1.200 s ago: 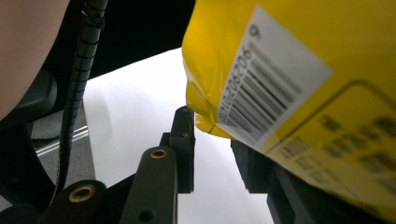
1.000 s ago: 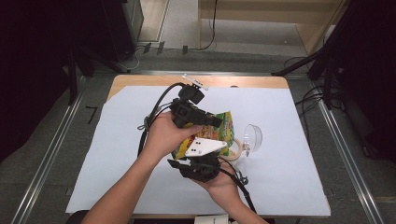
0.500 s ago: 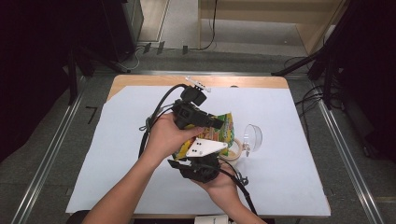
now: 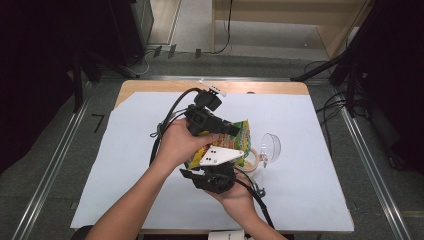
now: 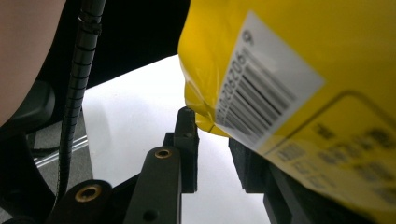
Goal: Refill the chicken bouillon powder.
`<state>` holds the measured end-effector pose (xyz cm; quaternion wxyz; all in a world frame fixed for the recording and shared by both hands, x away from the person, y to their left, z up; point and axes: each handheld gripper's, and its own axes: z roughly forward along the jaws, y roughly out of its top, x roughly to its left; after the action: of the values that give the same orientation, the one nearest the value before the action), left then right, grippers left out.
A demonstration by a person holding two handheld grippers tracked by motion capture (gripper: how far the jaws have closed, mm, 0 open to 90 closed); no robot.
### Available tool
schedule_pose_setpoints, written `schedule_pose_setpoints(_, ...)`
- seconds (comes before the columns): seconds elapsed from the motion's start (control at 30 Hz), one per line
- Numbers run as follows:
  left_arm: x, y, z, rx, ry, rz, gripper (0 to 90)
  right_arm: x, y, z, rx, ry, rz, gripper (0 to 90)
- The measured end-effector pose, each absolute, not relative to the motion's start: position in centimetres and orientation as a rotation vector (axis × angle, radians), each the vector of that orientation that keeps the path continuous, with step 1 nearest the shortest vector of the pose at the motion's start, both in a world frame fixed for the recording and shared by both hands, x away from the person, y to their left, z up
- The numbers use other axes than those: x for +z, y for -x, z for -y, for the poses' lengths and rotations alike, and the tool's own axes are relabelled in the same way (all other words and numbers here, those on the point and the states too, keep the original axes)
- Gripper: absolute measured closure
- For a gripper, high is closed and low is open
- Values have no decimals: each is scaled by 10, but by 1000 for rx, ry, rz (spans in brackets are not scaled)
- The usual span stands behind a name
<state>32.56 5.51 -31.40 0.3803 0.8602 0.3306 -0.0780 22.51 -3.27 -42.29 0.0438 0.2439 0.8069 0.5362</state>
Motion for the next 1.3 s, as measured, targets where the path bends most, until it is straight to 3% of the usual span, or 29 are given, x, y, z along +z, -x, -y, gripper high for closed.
schedule_pose_setpoints(1.3, -317, -324, -57, -214, -2174, -832, 744, -423, -224, 34, 1607, -733, -2476, 745)
